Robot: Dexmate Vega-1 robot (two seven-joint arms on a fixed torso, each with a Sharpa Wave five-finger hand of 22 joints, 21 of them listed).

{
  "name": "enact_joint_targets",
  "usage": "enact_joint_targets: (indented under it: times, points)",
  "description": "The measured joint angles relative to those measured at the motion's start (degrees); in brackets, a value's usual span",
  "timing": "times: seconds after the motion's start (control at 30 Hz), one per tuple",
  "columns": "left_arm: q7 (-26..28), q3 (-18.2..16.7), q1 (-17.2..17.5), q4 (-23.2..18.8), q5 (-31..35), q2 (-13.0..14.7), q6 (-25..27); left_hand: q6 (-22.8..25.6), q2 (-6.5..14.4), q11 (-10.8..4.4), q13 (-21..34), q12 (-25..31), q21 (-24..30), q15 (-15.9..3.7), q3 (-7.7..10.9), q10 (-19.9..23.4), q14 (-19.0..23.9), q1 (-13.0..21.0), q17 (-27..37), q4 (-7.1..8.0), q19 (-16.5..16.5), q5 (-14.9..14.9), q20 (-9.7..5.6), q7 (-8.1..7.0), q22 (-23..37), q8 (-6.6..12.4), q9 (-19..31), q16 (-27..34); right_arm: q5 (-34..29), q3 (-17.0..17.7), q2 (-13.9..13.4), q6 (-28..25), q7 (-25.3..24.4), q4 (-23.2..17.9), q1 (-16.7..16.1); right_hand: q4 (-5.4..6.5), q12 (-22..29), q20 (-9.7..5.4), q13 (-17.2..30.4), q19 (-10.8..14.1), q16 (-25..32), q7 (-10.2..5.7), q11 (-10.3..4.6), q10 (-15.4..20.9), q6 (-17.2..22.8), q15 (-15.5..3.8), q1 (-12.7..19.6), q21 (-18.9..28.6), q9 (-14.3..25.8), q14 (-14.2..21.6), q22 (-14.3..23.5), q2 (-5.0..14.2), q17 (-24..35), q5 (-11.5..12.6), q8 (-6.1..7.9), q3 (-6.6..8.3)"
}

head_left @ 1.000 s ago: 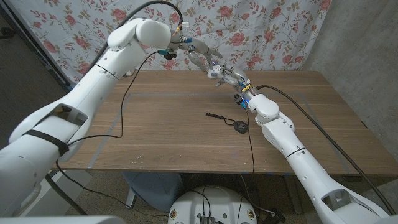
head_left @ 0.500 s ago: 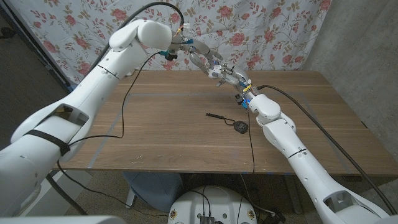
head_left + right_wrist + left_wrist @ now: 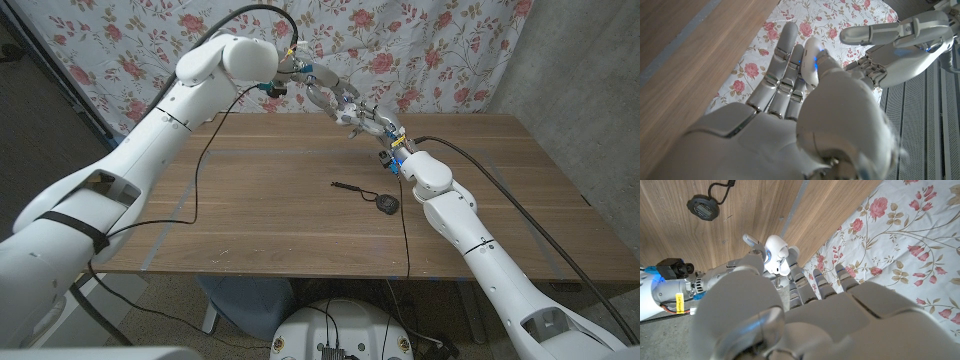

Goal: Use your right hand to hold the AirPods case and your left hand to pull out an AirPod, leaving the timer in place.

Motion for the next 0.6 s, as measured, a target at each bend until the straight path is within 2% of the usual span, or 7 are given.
enact_joint_targets:
  times: [0.3,0.6]
  points:
    - [0.9,0.0,0.5,-0.1,-0.1,0.2,-0.4,2.0,0.0,-0.31,0.1,0.8,0.0,-1.41,0.96,2.7,2.5,0.0,0.0,-0.63,0.5,0.0,0.11,0.39,0.0,0.19,0.0,0.4,0.0,0.0,0.0,0.0,-0.1,-0.6,-0.3,0.0,-0.2,0.0,0.1,0.0,0.0,0.0,0.0,0.0,0.0,-0.1,0.0,0.4,0.0,-0.1,0.0,0.0,0.0,0.0,-0.11,0.0]
    - [2.4,-0.3,1.1,0.1,-0.5,0.4,-1.3,3.1,1.0,-0.72,1.1,2.1,0.5,-3.07,2.23,4.8,5.1,1.0,0.0,-1.42,1.2,0.2,-0.19,0.51,0.0,0.46,0.0,0.9,-0.1,0.1,0.0,0.0,-0.4,-1.0,-0.5,0.0,-0.1,0.0,0.1,0.0,-0.2,0.0,0.0,0.0,0.0,-0.05,0.0,0.9,0.0,0.0,-0.3,0.0,0.2,0.0,-0.11,-0.01]
